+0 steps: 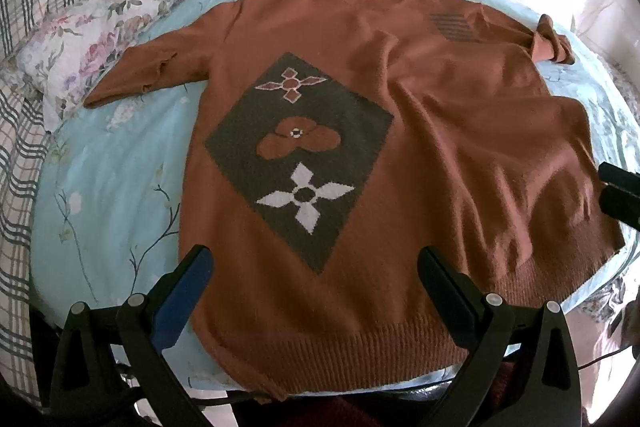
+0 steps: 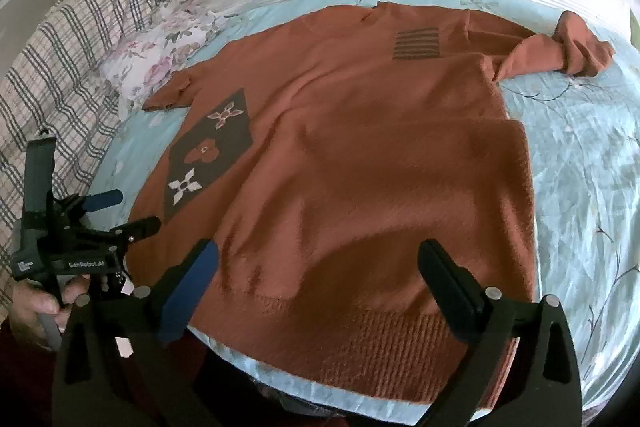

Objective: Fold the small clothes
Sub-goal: 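Grasp the sweater sleeve cuff with the right gripper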

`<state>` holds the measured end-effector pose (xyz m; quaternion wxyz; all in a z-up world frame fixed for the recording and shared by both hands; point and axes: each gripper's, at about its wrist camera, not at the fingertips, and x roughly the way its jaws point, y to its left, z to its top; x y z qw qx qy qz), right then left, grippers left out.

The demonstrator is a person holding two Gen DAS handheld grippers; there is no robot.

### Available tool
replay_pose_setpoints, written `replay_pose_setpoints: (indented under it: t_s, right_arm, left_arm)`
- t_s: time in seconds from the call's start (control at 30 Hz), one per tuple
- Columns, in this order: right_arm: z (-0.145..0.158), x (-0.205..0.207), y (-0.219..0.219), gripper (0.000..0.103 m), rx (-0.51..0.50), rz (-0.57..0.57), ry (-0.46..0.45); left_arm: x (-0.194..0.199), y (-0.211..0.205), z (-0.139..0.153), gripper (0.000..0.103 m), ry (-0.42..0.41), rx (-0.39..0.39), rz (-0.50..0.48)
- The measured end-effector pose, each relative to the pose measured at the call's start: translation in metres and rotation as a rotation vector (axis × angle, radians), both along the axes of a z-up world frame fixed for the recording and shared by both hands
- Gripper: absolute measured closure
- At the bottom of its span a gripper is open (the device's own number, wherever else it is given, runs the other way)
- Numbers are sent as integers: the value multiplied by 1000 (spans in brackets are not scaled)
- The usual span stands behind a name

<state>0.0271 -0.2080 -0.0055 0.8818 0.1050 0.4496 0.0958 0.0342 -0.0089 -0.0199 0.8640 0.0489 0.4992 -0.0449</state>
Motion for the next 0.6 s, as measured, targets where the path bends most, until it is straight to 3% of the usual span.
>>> replay_pose_setpoints:
  t_s: [0.3, 0.6]
  right_arm:
    - [12, 30, -54, 17, 14, -97, -27]
    - [48, 100, -183, 19, 14, -345, -74]
  left_arm:
    - [17, 0, -7, 1, 27, 3, 11]
    - [36, -7, -9, 1, 38, -18, 18]
